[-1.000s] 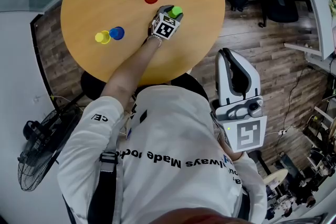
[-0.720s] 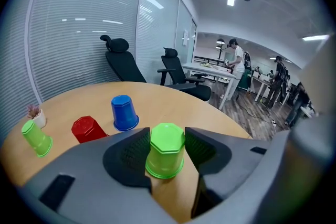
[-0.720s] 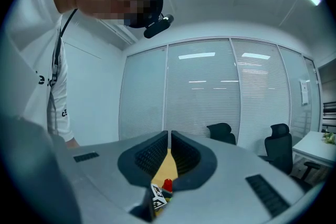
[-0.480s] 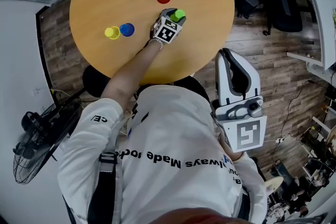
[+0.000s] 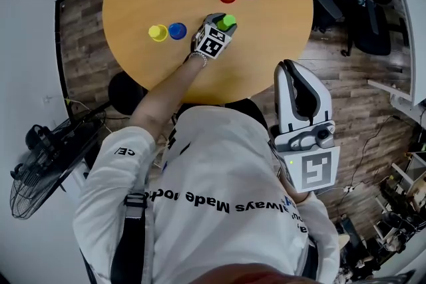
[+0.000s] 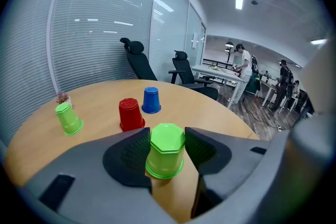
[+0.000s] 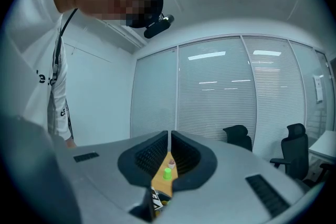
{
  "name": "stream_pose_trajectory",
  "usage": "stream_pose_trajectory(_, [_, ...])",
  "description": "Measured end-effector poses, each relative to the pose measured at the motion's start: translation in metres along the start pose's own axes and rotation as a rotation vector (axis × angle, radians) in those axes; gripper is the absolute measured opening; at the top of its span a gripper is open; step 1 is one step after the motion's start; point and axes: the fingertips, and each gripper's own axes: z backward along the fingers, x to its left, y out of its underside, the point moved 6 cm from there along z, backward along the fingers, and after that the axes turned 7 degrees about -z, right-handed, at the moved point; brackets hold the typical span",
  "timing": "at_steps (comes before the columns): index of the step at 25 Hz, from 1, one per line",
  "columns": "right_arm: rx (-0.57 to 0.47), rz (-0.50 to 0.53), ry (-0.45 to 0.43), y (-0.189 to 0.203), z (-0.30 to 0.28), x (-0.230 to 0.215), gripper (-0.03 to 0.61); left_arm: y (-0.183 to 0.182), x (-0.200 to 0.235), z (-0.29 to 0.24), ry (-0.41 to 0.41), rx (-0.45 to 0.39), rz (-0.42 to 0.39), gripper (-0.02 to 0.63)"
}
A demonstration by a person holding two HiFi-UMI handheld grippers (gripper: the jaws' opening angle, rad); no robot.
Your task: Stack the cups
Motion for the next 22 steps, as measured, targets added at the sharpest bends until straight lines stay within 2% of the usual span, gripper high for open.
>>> stream_pose_trajectory(15, [-0.027,-0.005,-0.125,-0.002,-0.04,0.036,0.043,0.042,0.034,0.049,-0.098,0.015,0.067,0.225])
stream_pose_trajectory(22, [-0.017,-0.001,-0.141,-0.002,-0.051,0.045,0.043,0.053,0.041,0.06,-0.117,0.018,0.087,0.225])
